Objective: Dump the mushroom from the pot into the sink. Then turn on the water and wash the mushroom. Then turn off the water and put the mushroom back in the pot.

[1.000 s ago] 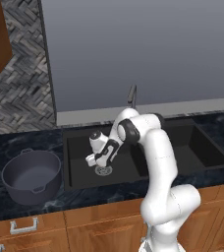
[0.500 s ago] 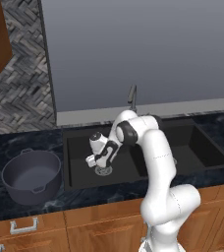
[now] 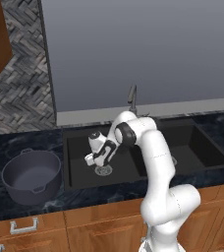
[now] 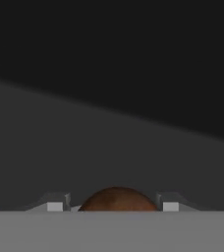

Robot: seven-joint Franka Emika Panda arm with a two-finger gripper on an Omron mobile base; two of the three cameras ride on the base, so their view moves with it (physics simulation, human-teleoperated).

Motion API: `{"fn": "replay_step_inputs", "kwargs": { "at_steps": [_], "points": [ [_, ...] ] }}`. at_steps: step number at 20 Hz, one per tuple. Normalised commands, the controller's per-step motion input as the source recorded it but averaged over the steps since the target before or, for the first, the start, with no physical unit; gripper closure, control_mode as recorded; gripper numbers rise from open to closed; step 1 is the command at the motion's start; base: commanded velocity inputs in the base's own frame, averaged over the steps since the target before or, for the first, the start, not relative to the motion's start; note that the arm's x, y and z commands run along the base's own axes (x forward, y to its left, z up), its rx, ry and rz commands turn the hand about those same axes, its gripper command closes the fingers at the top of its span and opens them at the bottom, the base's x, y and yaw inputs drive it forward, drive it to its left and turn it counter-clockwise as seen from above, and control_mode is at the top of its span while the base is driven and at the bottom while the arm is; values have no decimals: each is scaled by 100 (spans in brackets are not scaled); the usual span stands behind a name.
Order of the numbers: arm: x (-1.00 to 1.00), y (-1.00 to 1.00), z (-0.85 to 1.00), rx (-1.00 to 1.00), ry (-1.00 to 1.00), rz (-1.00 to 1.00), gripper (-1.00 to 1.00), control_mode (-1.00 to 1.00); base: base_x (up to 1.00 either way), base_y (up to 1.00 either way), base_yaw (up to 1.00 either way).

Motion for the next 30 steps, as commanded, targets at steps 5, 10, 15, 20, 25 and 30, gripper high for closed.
{"fn": "replay_step_inputs", "kwargs": {
  "at_steps": [5, 10, 15, 20, 25, 30],
  "points": [
    [0, -18, -21, 0, 0, 0, 100, -100, 0, 0, 0],
    [0, -18, -21, 0, 0, 0, 100, -100, 0, 0, 0],
    [-24, 2, 8, 0, -9, 0, 100, -100, 0, 0, 0],
    [-47, 1, 50, 0, -25, 0, 100, -100, 0, 0, 0],
    [-65, 0, 67, 0, -25, -3, 100, -100, 0, 0, 0],
    [-74, 1, 80, 0, -16, -5, 100, -100, 0, 0, 0]
  ]
}}
